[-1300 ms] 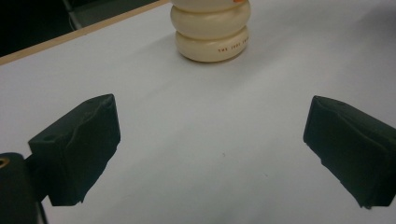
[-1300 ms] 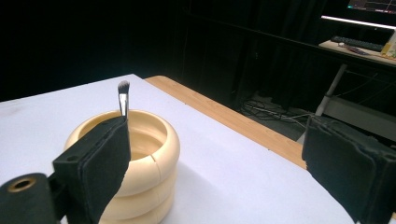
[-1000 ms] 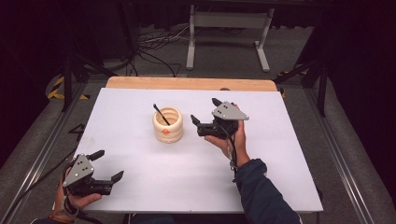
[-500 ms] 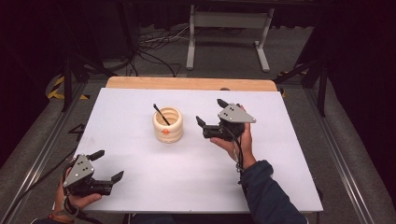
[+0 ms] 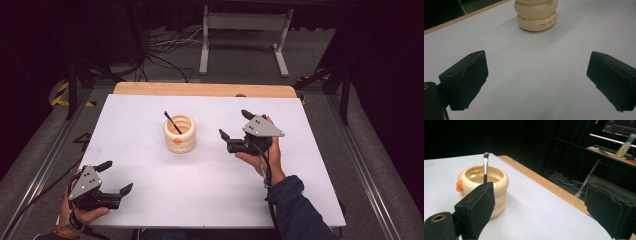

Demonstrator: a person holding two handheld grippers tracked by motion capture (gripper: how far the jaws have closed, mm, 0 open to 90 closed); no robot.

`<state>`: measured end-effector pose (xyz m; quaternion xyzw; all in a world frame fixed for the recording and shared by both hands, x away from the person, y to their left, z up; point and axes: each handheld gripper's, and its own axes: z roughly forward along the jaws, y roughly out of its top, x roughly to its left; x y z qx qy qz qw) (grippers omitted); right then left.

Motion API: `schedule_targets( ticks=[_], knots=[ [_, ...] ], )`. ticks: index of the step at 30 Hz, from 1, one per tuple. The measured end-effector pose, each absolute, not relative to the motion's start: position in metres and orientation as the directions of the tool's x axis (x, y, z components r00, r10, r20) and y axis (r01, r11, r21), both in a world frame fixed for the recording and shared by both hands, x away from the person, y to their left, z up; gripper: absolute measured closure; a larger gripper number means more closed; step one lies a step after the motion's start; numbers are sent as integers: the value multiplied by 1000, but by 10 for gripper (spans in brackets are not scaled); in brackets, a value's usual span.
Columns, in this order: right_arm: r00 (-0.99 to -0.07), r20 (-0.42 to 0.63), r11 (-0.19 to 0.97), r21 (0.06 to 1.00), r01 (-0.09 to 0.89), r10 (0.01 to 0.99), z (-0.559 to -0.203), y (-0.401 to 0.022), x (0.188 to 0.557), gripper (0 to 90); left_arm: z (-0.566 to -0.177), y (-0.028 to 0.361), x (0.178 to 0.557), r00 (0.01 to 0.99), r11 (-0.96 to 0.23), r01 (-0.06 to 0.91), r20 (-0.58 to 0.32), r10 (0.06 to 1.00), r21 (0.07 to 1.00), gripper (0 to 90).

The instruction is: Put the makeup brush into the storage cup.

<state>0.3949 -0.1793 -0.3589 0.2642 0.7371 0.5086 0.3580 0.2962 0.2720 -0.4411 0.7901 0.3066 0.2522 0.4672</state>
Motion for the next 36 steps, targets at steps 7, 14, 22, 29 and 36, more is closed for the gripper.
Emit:
schedule_targets(
  ticks=[7, 14, 22, 29, 36],
  knots=[
    [-601, -248, 330, 943, 28, 760, -359, -192, 390, 105, -441, 273, 295, 684, -374, 248, 112, 721, 893, 44],
    [-594, -268, 353, 935, 30, 759, -363, -202, 383, 106, -441, 273, 295, 682, -378, 245, 118, 722, 893, 43],
    [-593, -289, 378, 926, 28, 752, -365, -213, 372, 105, -440, 272, 295, 686, -385, 244, 122, 718, 890, 35],
    [-583, -303, 396, 917, 37, 754, -370, -223, 364, 105, -440, 272, 294, 684, -384, 244, 123, 719, 890, 34],
    [-578, -323, 426, 903, 49, 750, -377, -230, 357, 109, -441, 272, 295, 689, -383, 245, 119, 715, 891, 34]
  ],
)
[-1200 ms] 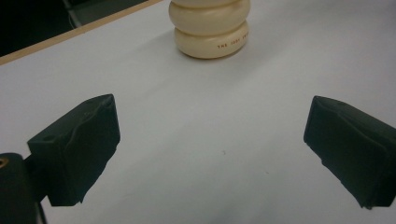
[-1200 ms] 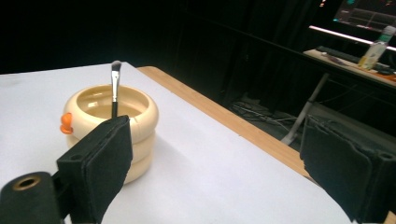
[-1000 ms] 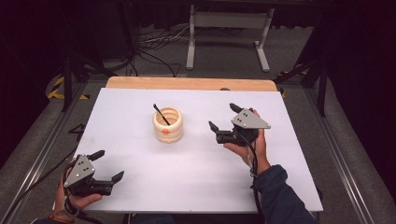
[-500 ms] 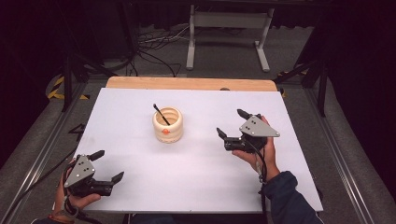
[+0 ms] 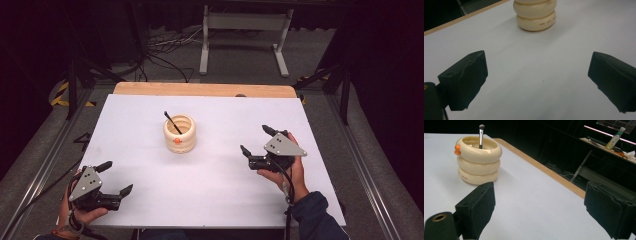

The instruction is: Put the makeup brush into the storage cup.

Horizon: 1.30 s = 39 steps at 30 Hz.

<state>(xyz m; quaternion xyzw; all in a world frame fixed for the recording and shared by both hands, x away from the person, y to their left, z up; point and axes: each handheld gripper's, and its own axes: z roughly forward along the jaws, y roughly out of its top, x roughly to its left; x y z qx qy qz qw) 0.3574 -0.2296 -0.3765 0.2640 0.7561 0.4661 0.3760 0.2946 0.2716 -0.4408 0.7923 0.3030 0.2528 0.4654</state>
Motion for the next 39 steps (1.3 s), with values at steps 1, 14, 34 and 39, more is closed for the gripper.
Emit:
schedule_targets(
  ticks=[1, 14, 34, 39],
  knots=[
    [-579, -324, 429, 902, 50, 748, -377, -230, 357, 109, -441, 272, 295, 689, -383, 245, 119, 715, 891, 34],
    [-562, -369, 475, 879, 48, 740, -385, -242, 340, 110, -441, 271, 295, 693, -393, 244, 124, 710, 887, 34],
    [-530, -365, 473, 878, 79, 766, -399, -267, 326, 110, -441, 271, 294, 693, -393, 244, 125, 710, 887, 34],
    [-525, -359, 472, 877, 93, 771, -401, -272, 324, 111, -441, 271, 294, 693, -396, 243, 127, 709, 886, 34]
  ],
)
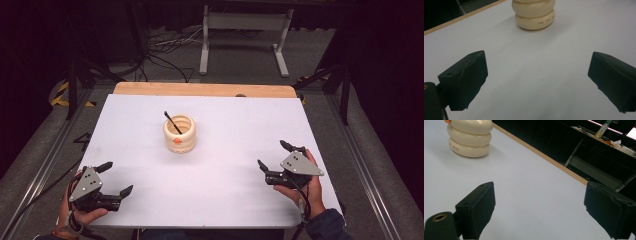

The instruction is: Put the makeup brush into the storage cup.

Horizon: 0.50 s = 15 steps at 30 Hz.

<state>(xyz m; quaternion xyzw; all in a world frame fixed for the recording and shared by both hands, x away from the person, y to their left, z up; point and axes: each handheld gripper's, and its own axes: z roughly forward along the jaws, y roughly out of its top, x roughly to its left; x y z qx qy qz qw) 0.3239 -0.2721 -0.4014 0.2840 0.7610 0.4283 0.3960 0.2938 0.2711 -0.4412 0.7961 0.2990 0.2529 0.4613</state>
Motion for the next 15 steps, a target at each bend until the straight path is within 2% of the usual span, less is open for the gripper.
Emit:
schedule_targets(
  ticks=[15],
  knots=[
    [-515, -358, 480, 868, 123, 779, -412, -287, 313, 110, -441, 270, 293, 695, -404, 237, 136, 705, 884, 34]
  ],
)
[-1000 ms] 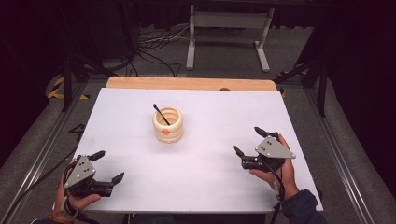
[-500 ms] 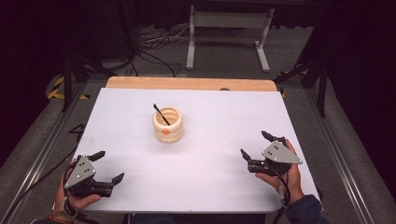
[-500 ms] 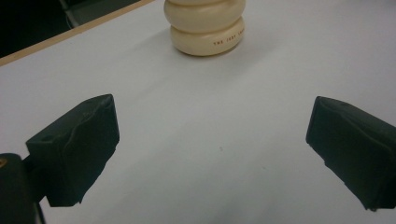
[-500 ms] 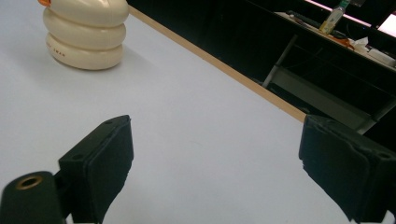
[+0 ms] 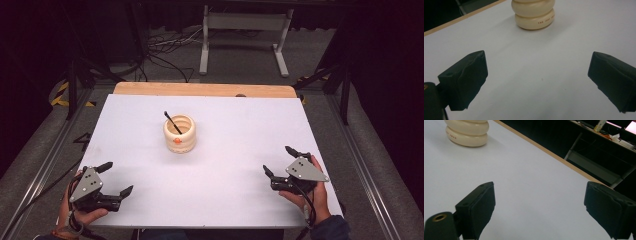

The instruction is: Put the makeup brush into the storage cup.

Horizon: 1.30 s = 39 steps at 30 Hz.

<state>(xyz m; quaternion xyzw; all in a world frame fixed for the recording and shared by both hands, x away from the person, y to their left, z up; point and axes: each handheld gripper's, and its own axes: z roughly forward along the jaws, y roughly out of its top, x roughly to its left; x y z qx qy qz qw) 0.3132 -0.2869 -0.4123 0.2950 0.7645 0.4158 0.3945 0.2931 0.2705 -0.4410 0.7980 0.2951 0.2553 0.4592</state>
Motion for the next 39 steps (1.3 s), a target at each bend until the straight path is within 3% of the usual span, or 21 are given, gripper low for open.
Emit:
schedule_targets(
  ticks=[32, 39],
  knots=[
    [-489, -309, 465, 853, 237, 816, -436, -319, 279, 104, -440, 268, 296, 700, -408, 232, 140, 700, 883, 34],
    [-503, -328, 485, 847, 219, 799, -436, -316, 278, 102, -441, 268, 296, 701, -416, 233, 144, 698, 879, 34]
  ],
)
